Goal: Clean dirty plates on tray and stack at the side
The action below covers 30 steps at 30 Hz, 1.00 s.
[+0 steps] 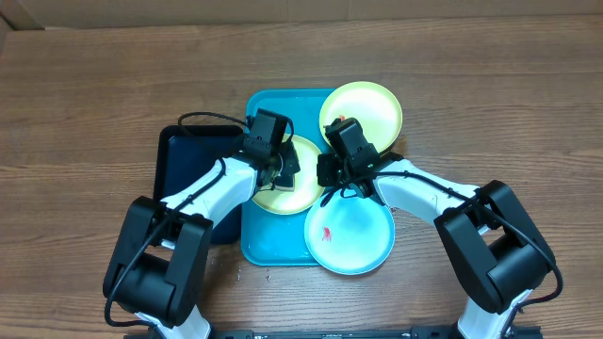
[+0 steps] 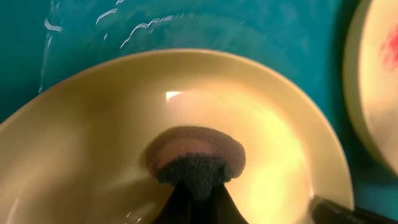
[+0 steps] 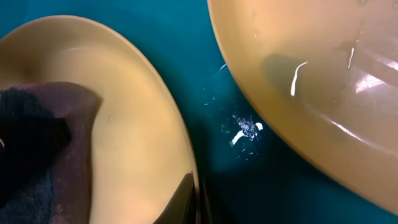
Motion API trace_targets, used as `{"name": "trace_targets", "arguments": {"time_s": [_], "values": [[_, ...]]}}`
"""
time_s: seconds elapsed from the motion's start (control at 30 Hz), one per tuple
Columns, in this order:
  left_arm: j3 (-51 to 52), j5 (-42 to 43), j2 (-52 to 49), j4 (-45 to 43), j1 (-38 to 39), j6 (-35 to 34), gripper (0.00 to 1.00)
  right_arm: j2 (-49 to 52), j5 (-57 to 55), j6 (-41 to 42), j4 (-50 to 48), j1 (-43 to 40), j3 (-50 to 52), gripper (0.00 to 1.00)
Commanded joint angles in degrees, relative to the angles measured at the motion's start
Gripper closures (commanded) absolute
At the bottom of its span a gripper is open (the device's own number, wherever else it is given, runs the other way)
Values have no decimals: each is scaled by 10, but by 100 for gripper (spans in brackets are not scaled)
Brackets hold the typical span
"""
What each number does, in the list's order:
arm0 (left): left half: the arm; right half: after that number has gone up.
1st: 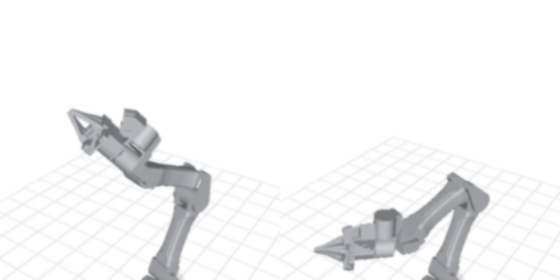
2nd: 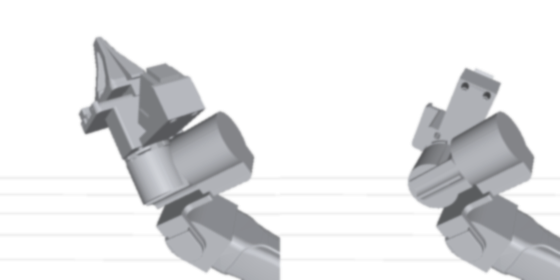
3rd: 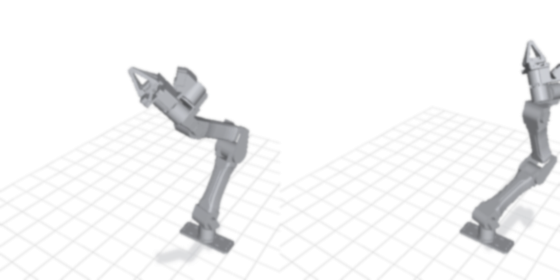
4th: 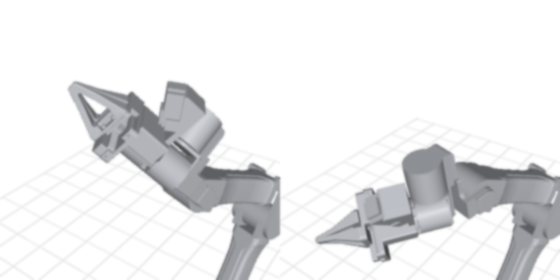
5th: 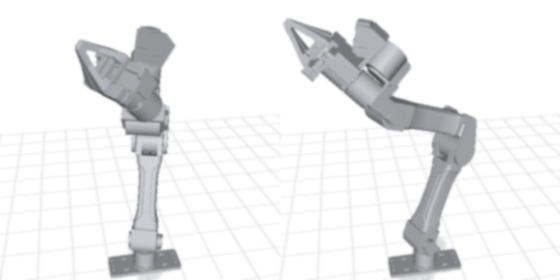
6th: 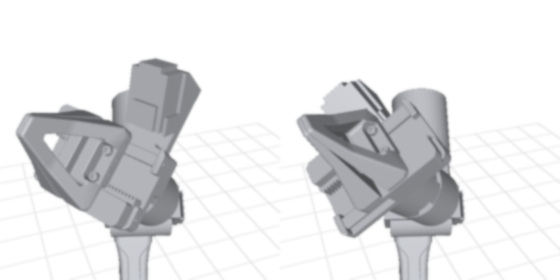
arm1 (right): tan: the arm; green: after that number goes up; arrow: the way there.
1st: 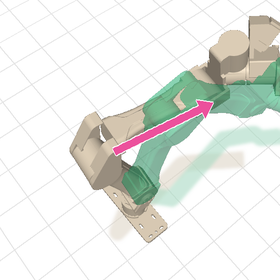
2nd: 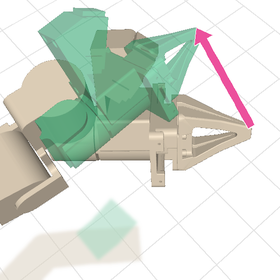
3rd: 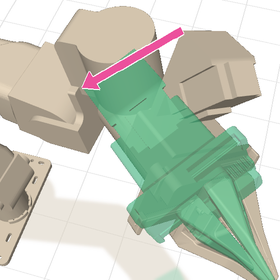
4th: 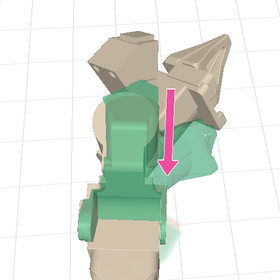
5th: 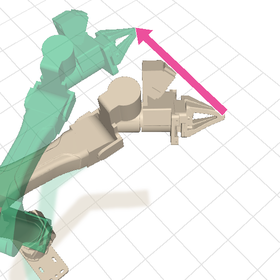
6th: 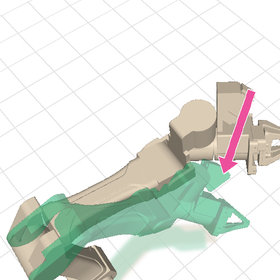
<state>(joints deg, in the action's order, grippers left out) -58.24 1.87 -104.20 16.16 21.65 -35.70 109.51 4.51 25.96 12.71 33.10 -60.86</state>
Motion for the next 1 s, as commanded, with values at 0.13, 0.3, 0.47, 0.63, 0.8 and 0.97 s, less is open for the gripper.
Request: {"name": "trace_targets", "arguments": {"time_s": [0.13,0.3,0.47,0.63,0.8,0.97], "values": [[-16,-38,-7,45,-14,-1,96,8,0,16,2,6,-15,96],[-36,-75,-7,96,-15,-1,96,8,-11,26,9,6,-15,96],[-73,-120,-7,153,-15,28,96,8,-11,26,8,6,-15,96],[-76,-124,-9,156,-15,34,96,8,-10,26,8,6,-15,96],[-76,-100,-30,142,-14,53,96,8,-10,26,8,6,-15,96],[-76,-44,-61,134,-14,53,96,8,-10,26,8,6,-15,96]]}}
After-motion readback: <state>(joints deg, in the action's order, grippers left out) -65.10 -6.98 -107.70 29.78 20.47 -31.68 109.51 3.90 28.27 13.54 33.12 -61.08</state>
